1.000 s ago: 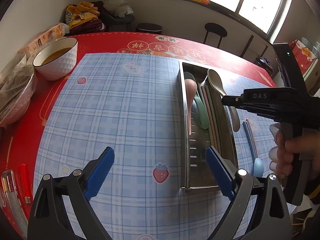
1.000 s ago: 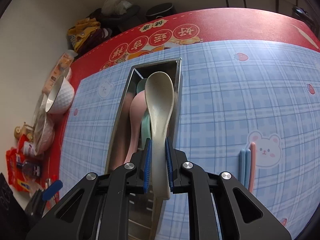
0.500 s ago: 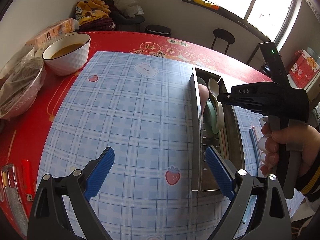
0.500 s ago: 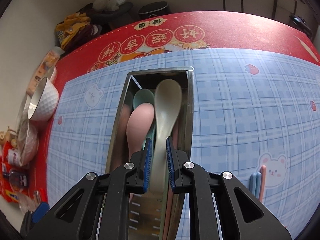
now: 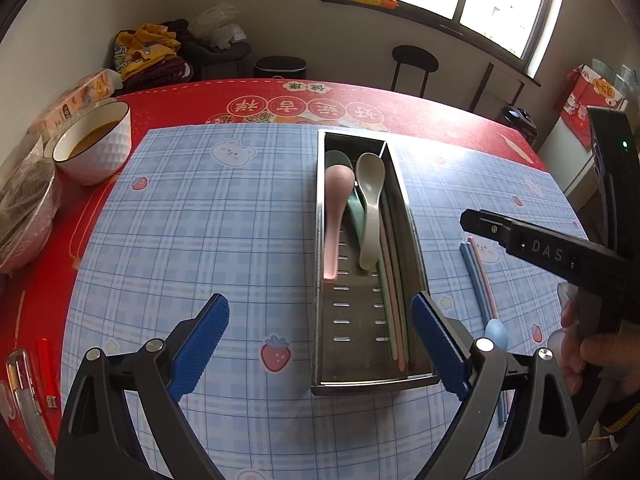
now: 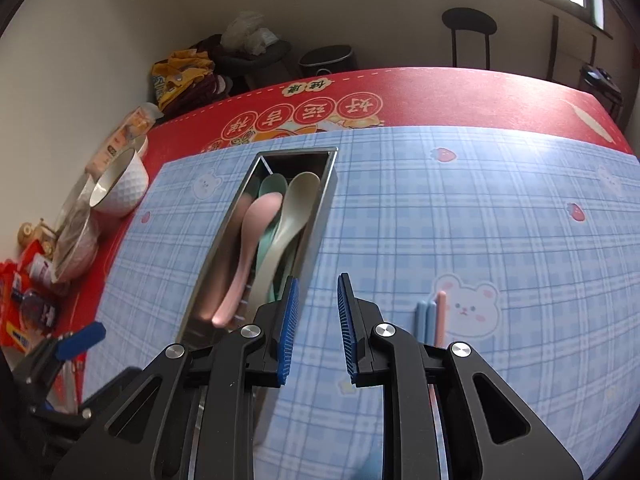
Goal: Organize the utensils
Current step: 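Lower the cream spoon into the steel caddy and open the right tool, then lower the left tool and grasp the blue spoon by its handle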
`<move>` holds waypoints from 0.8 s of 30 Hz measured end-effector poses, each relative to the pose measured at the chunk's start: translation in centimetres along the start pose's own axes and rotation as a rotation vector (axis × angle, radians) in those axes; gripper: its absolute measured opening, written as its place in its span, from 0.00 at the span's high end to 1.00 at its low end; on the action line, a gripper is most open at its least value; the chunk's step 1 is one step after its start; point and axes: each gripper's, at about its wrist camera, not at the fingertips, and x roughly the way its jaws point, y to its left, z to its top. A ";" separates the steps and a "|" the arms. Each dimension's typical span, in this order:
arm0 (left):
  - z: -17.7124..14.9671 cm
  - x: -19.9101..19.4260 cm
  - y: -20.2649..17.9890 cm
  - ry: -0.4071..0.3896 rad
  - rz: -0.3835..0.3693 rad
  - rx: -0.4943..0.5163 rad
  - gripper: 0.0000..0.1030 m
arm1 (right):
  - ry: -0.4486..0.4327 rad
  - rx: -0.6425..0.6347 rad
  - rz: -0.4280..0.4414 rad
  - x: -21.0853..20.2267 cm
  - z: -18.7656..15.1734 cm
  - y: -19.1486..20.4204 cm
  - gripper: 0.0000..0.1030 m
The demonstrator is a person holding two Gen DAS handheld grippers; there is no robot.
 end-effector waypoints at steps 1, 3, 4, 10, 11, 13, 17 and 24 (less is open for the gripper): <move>-0.1 -0.1 -0.5 0.000 0.000 0.011 0.13 | 0.002 -0.003 -0.003 -0.3 -0.7 -0.4 0.80; -0.3 -0.2 -1.4 0.002 -0.001 0.029 0.13 | 0.005 -0.001 -0.008 -1.0 -2.1 -1.2 0.80; -0.4 -0.4 -1.9 0.001 -0.002 0.038 0.13 | 0.007 0.005 -0.011 -1.2 -2.7 -1.7 0.80; -1.3 -0.9 -4.3 0.004 -0.008 0.089 0.13 | 0.009 0.100 -0.003 -3.0 -5.7 -4.6 0.80; -1.6 -1.0 -4.7 0.004 -0.009 0.096 0.13 | 0.007 0.110 -0.006 -3.3 -6.1 -5.0 0.80; -2.0 -1.2 -5.4 0.005 -0.016 0.108 0.13 | 0.005 0.131 -0.013 -3.9 -6.9 -5.9 0.80; -3.5 -1.1 -6.9 0.029 -0.042 0.132 0.17 | 0.021 0.171 -0.022 -4.4 -9.0 -7.6 0.80; -6.3 0.2 -11.2 0.104 -0.132 0.254 0.41 | 0.042 0.235 -0.014 -5.1 -11.6 -10.2 0.80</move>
